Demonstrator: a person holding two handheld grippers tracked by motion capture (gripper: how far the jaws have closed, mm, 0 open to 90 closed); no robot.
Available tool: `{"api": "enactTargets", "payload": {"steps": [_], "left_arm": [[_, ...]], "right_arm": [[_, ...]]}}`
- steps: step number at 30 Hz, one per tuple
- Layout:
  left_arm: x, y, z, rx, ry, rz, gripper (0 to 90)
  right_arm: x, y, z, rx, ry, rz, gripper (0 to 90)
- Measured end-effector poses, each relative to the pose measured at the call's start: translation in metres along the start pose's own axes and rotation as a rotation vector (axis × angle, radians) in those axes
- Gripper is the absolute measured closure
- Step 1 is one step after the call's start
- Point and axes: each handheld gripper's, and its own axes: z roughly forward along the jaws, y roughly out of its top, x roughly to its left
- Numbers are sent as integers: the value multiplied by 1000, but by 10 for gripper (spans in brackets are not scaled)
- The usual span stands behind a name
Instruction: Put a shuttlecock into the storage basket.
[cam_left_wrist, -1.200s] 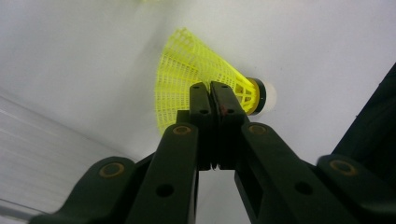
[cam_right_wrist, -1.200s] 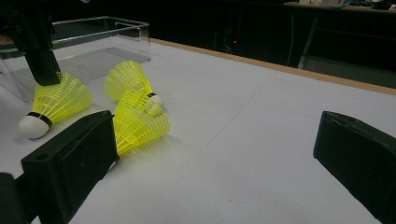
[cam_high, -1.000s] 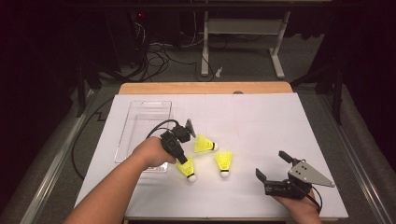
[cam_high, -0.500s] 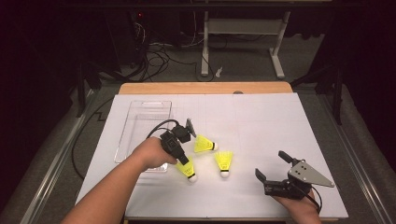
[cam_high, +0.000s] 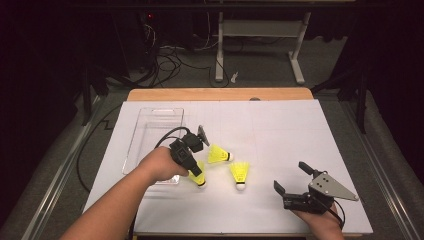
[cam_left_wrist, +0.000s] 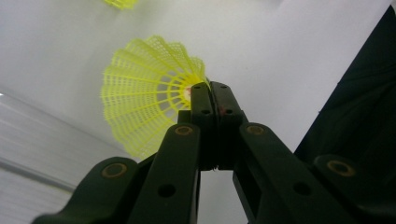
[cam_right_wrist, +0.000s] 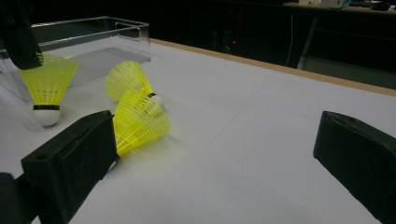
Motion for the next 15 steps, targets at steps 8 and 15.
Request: {"api": "enactTargets", "payload": {"steps": [8, 15], "left_arm": [[-5, 0, -16, -30, 6, 5, 895], [-7, -2, -36, -52, 19, -10, 894]], "right_arm": [[1, 0, 0, 1, 0, 1, 2], [1, 0, 0, -1, -1, 2, 3]]}}
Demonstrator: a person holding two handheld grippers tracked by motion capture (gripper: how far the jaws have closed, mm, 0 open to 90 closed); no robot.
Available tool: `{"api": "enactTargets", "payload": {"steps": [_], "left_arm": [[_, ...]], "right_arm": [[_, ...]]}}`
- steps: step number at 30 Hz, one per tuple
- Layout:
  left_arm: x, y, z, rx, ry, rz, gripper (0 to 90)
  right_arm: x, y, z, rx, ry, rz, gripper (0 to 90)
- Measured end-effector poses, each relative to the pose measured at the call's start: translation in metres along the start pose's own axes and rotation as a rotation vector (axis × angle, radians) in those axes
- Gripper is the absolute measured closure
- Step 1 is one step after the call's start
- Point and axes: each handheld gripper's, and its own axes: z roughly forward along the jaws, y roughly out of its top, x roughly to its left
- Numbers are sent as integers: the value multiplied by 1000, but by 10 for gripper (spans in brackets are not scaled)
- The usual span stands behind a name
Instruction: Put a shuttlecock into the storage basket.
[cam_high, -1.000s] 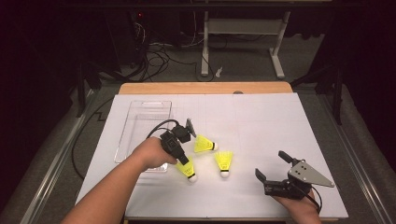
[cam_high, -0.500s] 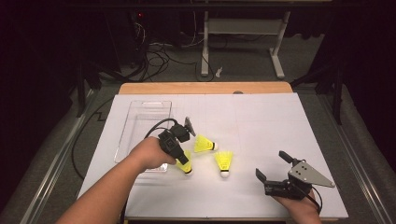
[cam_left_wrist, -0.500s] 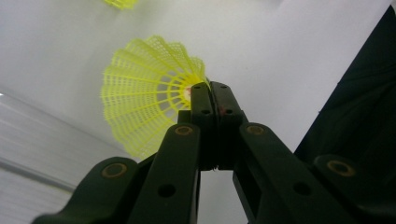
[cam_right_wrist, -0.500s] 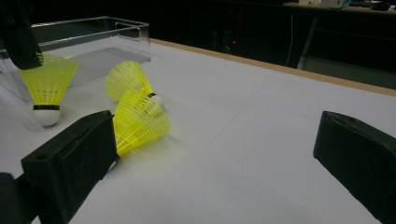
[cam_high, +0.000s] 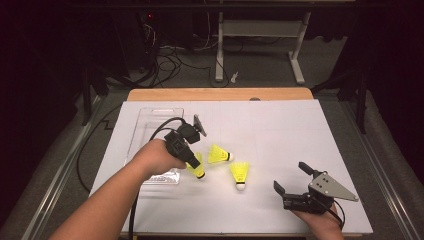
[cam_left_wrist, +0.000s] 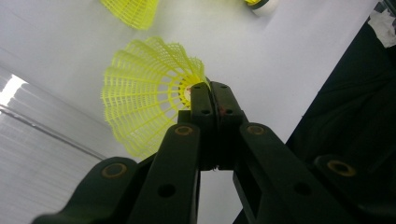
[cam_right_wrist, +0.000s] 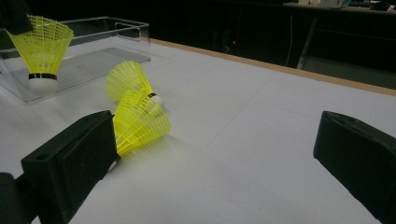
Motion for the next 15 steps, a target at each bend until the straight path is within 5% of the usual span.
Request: {"api": "enactTargets", "payload": {"steps": [15], "left_arm": [[0, -5, -27, -25, 26, -15, 894]], "right_arm": [[1, 0, 0, 0, 4, -2, 3]]}}
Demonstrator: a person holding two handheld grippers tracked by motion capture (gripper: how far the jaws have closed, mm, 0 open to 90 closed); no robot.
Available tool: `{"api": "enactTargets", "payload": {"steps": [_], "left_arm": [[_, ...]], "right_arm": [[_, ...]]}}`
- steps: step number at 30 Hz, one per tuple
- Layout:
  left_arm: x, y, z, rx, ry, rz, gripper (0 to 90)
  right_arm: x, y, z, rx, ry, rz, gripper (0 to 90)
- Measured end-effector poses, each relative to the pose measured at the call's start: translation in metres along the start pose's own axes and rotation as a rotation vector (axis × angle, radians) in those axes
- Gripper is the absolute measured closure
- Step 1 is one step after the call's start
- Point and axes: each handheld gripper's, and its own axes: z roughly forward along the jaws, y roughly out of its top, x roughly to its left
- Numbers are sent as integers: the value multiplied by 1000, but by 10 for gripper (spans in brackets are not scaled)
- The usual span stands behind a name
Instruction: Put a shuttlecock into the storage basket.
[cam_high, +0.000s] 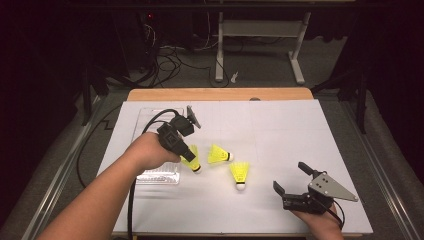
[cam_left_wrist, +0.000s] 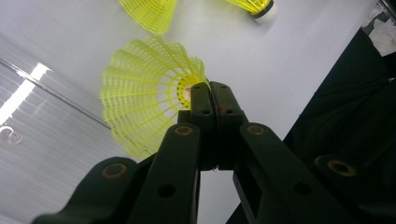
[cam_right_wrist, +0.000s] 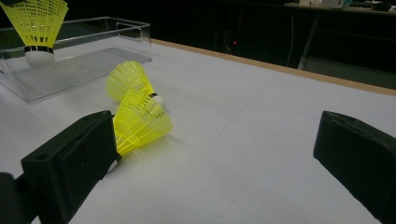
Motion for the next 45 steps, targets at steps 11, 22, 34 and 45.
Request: {"api": "enactTargets", "payload": {"steps": [11, 22, 34, 45], "left_arm": [[6, -10, -22, -18, 24, -21, 893], [18, -25, -36, -27, 49, -65, 893], [40, -46, -43, -23, 79, -136, 893], [54, -61, -41, 10, 110, -189, 892]], "right_arm": [[0, 0, 0, -2, -1, 1, 3], [1, 0, 0, -2, -3, 0, 2], [0, 0, 0, -2, -3, -1, 2], [0, 0, 0, 1, 1, -2, 3]]}}
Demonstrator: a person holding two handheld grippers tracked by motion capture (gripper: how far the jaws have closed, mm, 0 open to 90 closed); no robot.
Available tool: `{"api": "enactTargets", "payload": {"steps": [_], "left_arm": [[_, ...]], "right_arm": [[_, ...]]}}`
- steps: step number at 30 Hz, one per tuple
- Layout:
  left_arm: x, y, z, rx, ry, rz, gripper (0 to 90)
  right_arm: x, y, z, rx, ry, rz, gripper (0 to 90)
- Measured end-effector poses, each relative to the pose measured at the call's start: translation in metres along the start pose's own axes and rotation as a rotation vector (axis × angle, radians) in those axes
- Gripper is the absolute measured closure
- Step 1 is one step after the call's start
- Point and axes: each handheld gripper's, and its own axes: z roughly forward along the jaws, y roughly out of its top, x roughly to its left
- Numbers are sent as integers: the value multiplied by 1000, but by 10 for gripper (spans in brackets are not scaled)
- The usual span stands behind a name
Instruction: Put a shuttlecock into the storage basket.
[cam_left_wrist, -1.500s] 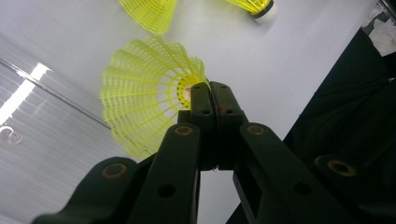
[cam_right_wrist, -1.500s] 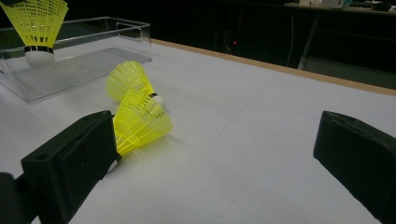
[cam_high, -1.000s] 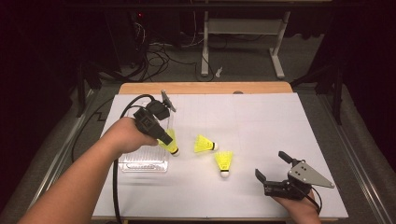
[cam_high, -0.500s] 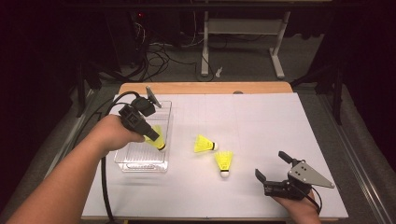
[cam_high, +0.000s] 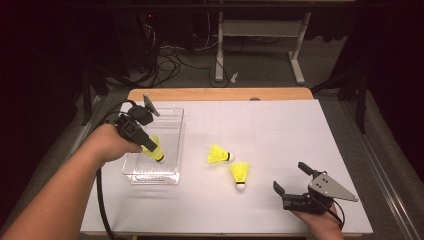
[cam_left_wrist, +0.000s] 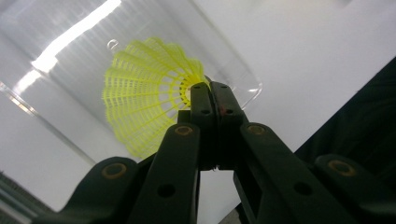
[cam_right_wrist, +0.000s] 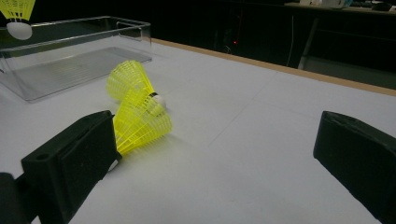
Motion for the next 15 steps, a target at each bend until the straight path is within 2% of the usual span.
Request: {"api": "enactTargets", "payload": {"steps": [8, 15], "left_arm": [[10, -7, 5, 11, 18, -28, 890], [14, -10, 8, 12, 17, -43, 890]], "right_arm": [[0, 0, 0, -1, -2, -1, 3], [0, 0, 0, 2, -1, 0, 3]]}}
